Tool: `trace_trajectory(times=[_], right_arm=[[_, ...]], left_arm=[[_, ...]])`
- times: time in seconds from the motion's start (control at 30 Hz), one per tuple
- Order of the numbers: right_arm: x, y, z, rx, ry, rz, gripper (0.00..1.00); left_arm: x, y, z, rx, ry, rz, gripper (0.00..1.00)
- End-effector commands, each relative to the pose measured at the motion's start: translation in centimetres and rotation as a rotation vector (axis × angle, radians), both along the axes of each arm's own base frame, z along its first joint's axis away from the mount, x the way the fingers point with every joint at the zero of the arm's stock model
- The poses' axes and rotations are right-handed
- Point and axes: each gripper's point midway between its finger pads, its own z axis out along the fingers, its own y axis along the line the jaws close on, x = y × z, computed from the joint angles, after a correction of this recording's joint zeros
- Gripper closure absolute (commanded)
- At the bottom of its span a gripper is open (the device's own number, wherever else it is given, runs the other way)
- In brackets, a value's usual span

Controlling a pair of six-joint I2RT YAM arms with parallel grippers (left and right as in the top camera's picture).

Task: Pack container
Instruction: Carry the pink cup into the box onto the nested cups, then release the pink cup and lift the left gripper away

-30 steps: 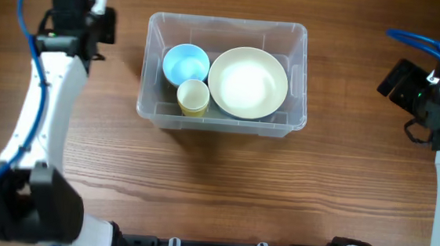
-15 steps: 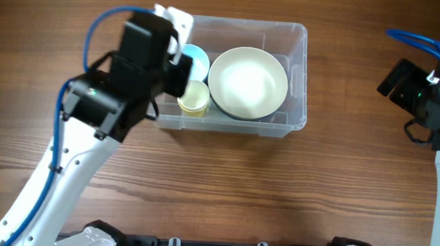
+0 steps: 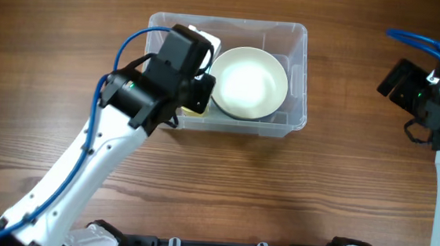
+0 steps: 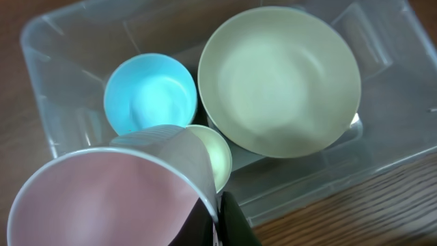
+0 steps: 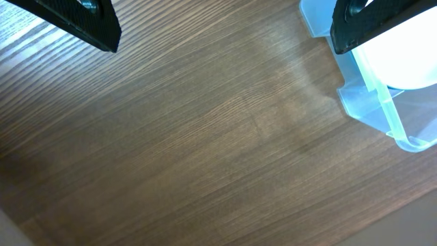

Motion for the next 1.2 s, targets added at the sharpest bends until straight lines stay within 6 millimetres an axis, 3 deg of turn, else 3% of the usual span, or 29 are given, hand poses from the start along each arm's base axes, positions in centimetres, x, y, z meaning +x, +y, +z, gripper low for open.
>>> trace_trajectory(times=[0.0,0.23,0.53,0.6,0.7,0.77,0.87,1.0,1.07,1.17], right_arm=[[0.3,-0.4,0.5,-0.009,-0.014,-0.022,0.00],[0.3,-0.4,0.5,-0.009,-0.014,-0.022,0.00],[0.3,-0.4,0.5,-0.009,-0.014,-0.022,0.00],[0.3,-0.4,0.5,-0.009,-0.014,-0.022,0.00],[0.3,-0.4,0.5,-0.009,-0.014,-0.022,0.00],[0.3,-0.4,0.5,-0.009,-0.014,-0.022,0.00],[0.3,-0.4,0.5,-0.009,-0.014,-0.022,0.00],[0.3,-0.4,0.5,-0.009,-0.014,-0.022,0.01],[0.3,-0.4,0.5,-0.009,-0.014,-0.022,0.00],[0.3,-0.4,0.5,-0.009,-0.014,-0.022,0.00]], left_arm=[[0.2,-1.3,-2.0,-0.015,0.077,-0.013,0.96],[0.2,-2.6,-5.2,-0.018,0.182,-0.044,0.96],[0.2,-2.6,-6.1,-0.002,0.205,-0.042,0.95],[0.3,-2.5,-6.1,0.001,0.203,-0.039,0.71],[0.6,-2.0,-6.1,0.024,0.188,-0.023,0.56],[0.8,-1.6,-6.0,0.045,0.175,-0.010,0.38],[1.3,-0.9,-5.6,0.047,0.155,0.011,0.28],[2.9,1.2,-3.7,0.006,0.100,0.083,0.26],[4.3,3.2,-2.3,-0.041,0.064,0.178,0.26],[6.2,8.3,-0.2,-0.109,0.004,0.357,0.18]])
